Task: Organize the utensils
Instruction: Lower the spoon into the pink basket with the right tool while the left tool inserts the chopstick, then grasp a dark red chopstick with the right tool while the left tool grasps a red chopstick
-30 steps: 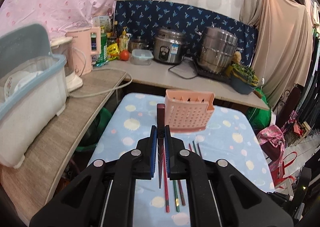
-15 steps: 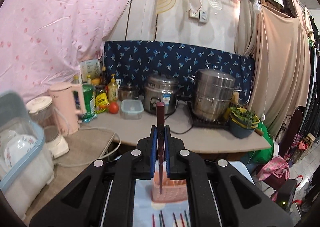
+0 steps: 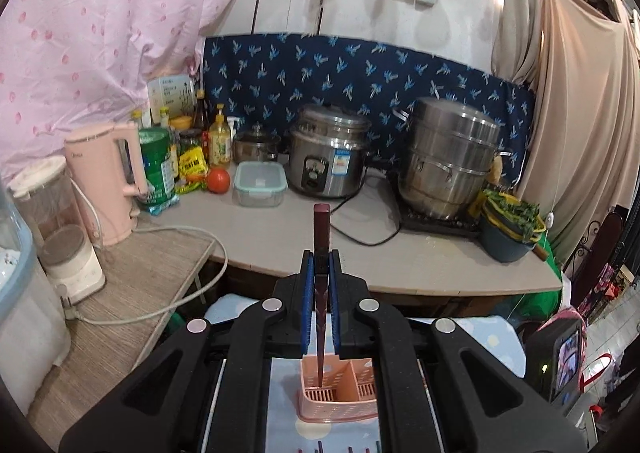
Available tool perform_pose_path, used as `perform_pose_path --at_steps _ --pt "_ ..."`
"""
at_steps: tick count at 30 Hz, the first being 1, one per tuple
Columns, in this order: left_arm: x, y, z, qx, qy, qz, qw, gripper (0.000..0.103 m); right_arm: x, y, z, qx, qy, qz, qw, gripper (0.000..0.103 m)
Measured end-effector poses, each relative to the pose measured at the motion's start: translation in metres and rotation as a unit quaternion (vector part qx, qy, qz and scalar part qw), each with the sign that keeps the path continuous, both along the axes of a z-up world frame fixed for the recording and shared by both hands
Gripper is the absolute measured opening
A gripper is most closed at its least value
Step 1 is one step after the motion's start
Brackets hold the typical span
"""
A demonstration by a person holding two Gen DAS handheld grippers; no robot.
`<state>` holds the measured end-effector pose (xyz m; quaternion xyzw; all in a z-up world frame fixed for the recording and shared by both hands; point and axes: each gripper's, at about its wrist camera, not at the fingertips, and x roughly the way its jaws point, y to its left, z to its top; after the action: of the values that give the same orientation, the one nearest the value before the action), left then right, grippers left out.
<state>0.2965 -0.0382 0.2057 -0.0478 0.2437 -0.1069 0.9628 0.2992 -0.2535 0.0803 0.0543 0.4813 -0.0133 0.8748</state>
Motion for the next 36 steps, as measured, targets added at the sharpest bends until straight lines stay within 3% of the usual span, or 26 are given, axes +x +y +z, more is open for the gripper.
perform_pose_path --at_steps 9,13,21,26,29,36 --pt "0.003 0.008 -0.035 -0.002 0.027 0.002 0.9996 0.008 -0.006 -0.003 0.009 0.025 -0.039 -0.010 0.999 0.010" --pt "-0.012 0.014 -0.032 0.001 0.016 0.008 0.9998 0.030 -0.024 -0.005 0.021 0.037 -0.059 -0.014 0.998 0.010" --pt "-0.062 0.030 -0.034 0.017 0.010 0.016 0.9997 0.037 -0.089 -0.002 0.032 0.049 -0.086 -0.012 0.995 0.013" --pt "-0.098 0.044 -0.056 0.022 0.040 0.020 0.9988 0.040 -0.136 0.006 0.018 0.050 -0.078 -0.009 0.996 0.014" --pt "-0.122 0.047 -0.077 0.041 0.059 0.023 0.9971 0.040 -0.164 0.013 0.004 0.050 -0.069 -0.005 0.996 0.020" --pt "-0.166 0.049 -0.133 0.057 0.123 0.014 0.9906 0.040 -0.222 0.028 -0.041 0.047 -0.034 0.001 0.998 0.020"
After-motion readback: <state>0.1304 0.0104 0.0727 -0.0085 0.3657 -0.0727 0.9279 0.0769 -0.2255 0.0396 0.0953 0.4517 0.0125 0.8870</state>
